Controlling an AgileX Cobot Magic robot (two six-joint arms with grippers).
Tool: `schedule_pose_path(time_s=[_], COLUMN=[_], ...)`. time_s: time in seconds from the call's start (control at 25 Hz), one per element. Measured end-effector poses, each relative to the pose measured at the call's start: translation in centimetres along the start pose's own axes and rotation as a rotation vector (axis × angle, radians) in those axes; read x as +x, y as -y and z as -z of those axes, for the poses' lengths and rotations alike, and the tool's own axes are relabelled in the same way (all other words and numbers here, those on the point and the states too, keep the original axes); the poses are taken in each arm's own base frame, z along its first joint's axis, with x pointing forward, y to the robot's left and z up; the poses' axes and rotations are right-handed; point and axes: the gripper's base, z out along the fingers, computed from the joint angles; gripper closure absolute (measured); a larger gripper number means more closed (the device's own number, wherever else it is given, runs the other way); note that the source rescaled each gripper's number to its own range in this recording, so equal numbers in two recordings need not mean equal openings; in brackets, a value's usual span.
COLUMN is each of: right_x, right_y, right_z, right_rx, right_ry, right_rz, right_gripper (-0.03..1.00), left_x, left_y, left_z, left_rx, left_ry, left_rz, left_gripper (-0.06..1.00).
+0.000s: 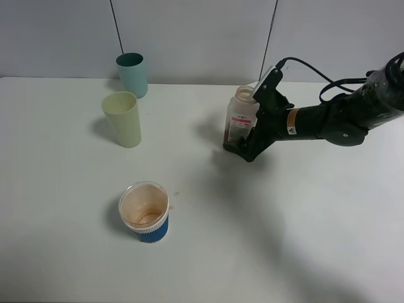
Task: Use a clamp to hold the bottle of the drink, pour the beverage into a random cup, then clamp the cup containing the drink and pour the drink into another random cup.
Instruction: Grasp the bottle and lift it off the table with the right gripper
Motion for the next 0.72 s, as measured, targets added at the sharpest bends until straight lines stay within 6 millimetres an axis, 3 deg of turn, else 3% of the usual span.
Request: schedule_pose_path(time_s=[0.12,0.28,0.44,0.48,0.72], right_x=[0.4,1.1,1.1,1.1,1.0], right_y=[-0.3,-0.8,-0.7,-0.7,-0.5], right_z=[-0.5,-1.2,-1.2,-1.2,-1.3], right_rx=[-0.019,-0.045,-0.04,-0.038,-0.033], right_ry=[0.03,0.046,0.047,0.044,0.041], right_rz=[-0.014,-0.034,-0.037,-0.036,-0.037], right_gripper=[0.15,0.43,0.87,0.93,0.93], left_x=[0.0,0.0,0.0,0.0,0.0], left_y=[0.0,0.0,0.0,0.0,0.0], left_z=[0.0,0.0,0.0,0.0,0.0], left_rx=[0.0,0.0,0.0,0.0,0.0], left_ry=[0.0,0.0,0.0,0.0,0.0], left_rz=[0.0,0.0,0.0,0.0,0.0], left_gripper=[-0.03,-0.03,-0.03,-0.03,-0.03])
